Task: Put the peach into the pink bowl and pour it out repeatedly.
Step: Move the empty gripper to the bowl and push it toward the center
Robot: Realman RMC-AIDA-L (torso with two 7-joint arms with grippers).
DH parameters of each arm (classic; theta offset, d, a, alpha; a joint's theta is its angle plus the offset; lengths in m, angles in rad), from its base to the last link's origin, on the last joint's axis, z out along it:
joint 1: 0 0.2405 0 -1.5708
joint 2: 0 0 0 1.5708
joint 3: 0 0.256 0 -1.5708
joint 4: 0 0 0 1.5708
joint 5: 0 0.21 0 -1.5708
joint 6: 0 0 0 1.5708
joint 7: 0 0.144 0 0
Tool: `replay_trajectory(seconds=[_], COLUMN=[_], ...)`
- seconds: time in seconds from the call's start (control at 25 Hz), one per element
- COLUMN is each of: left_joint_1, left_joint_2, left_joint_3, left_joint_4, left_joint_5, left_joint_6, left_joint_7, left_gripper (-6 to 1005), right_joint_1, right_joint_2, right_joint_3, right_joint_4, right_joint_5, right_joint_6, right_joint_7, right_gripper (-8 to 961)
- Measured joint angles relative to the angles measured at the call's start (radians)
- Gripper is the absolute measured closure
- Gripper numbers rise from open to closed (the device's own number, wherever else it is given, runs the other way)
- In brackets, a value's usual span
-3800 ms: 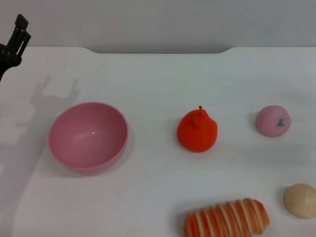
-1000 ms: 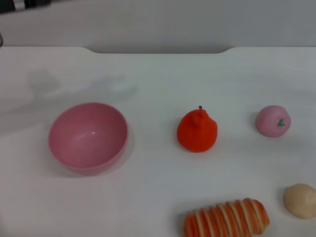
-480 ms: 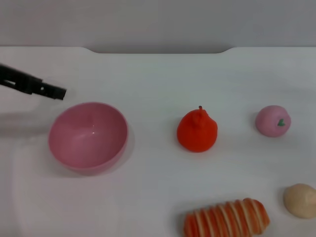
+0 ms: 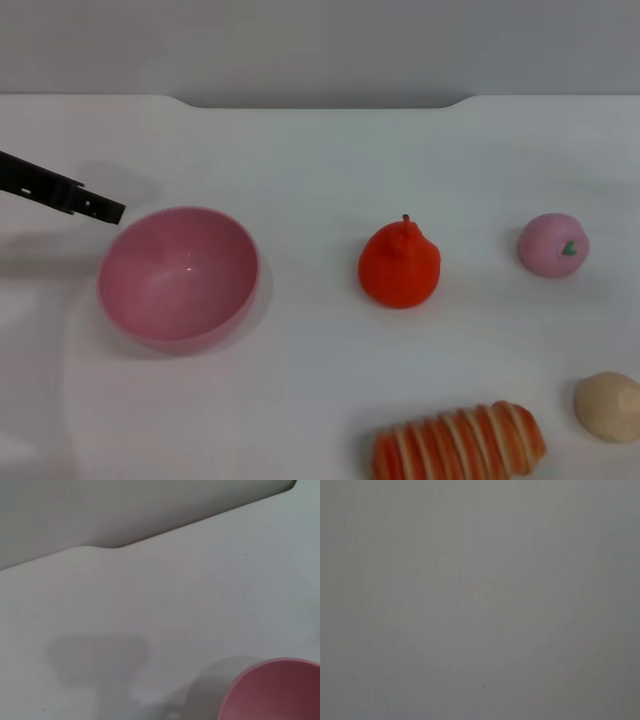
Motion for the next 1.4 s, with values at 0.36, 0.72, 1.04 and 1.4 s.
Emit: replay_trajectory(seconds=[0.36,0.72,1.04,1.4], left_joint_1=[-0.005,-0.013,-0.022,-0.028], left_joint_2=[-0.031,-0.029,-0.03,-0.031], left_joint_3=[0.013,0.035,0.05,0.072], left_joint_4=[-0.035,-0.145,-0.191,-0.239], left_joint_5=[0.005,0.011,0.049,0.056], left_joint_6=[-0.024,-0.102,-0.152,-0.182], left_joint_7=[-0.01,-0.014,-0.018,-0.019], left_gripper=[232,234,235,237], right_joint_1=[-0.002,-0.002,0.004,0.007], right_joint_2=[0.0,0.0,0.0,0.0], right_joint_3=[0.0,-0.04,-0.074,-0.08], right_joint_4=[0.0,0.002,0.002,0.001], right_joint_5=[-0.002,-0.004,-0.004,-0.004], right_joint_6=[-0.001,-0.001,-0.001,-0.003], right_joint_7=[0.0,0.0,0.0,0.0], right_gripper=[518,518,519,518])
